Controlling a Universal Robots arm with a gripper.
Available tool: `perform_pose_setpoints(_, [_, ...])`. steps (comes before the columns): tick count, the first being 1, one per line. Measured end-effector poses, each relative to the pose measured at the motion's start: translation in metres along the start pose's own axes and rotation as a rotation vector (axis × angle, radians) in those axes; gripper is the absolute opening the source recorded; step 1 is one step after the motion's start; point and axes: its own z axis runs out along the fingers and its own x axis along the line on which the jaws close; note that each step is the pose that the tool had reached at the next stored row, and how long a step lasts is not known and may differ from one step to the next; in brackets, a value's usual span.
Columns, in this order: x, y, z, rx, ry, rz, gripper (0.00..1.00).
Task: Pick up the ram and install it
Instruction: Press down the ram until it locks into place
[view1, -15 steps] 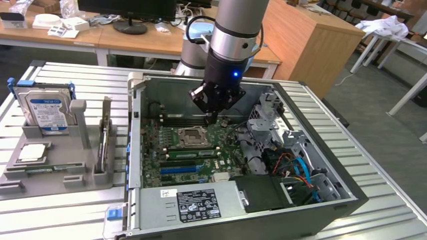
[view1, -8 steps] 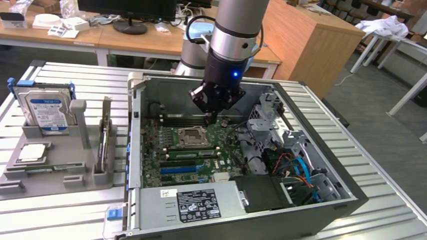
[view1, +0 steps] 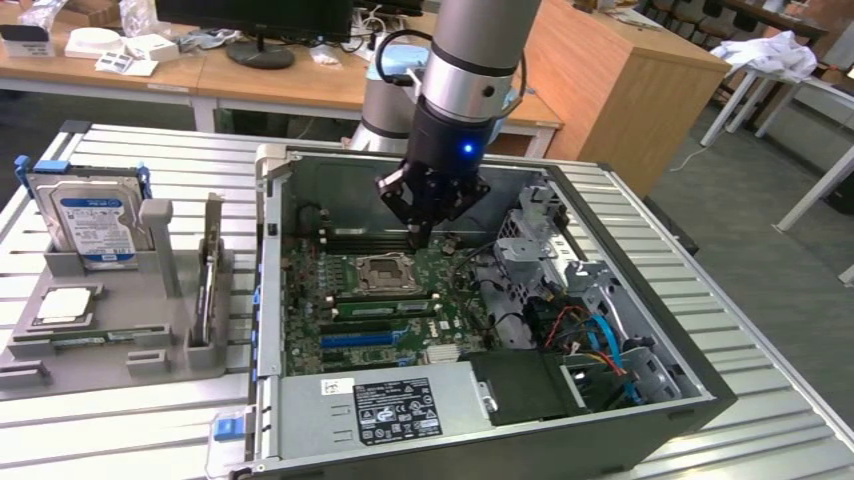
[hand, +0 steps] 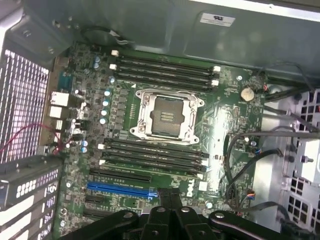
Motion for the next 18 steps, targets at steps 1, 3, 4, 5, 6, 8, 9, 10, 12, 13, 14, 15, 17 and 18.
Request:
perform_pose_setpoints(1, [0.0000, 0.0000, 0.0000, 0.0000, -0.0001, 0.013, 0.11])
perform_pose_setpoints(3, [-0.0001, 0.0000, 0.0000, 0.0002, -0.0013, 0.041, 0.11])
perform_pose_setpoints(4, [-0.0001, 0.0000, 0.0001, 0.0003, -0.0020, 0.057, 0.11])
perform_pose_setpoints(5, [-0.0001, 0.0000, 0.0000, 0.0005, -0.0026, 0.074, 0.11])
perform_pose_setpoints(6, [0.0000, 0.0000, 0.0001, 0.0006, -0.0033, 0.091, 0.11])
perform_pose_setpoints(8, [-0.0001, 0.0000, 0.0000, 0.0009, -0.0045, 0.122, 0.11])
perform_pose_setpoints(9, [0.0000, 0.0000, 0.0000, 0.0011, -0.0048, 0.136, 0.11])
perform_pose_setpoints(10, [0.0000, 0.0000, 0.0000, 0.0011, -0.0026, 0.146, 0.11])
perform_pose_setpoints(12, [0.0001, 0.0000, -0.0001, 0.0011, 0.0021, 0.147, 0.11])
perform_pose_setpoints(13, [0.0001, 0.0000, -0.0001, 0.0010, 0.0021, 0.147, 0.11])
perform_pose_setpoints(14, [0.0000, 0.0000, 0.0000, 0.0009, 0.0032, 0.147, 0.11])
perform_pose_setpoints(15, [-0.0001, 0.0000, 0.0001, 0.0005, 0.0073, 0.147, 0.11])
perform_pose_setpoints(17, [0.0000, 0.0000, 0.0000, -0.0002, 0.0221, 0.148, 0.11])
perform_pose_setpoints(18, [0.0000, 0.0000, 0.0000, -0.0005, 0.0304, 0.148, 0.11])
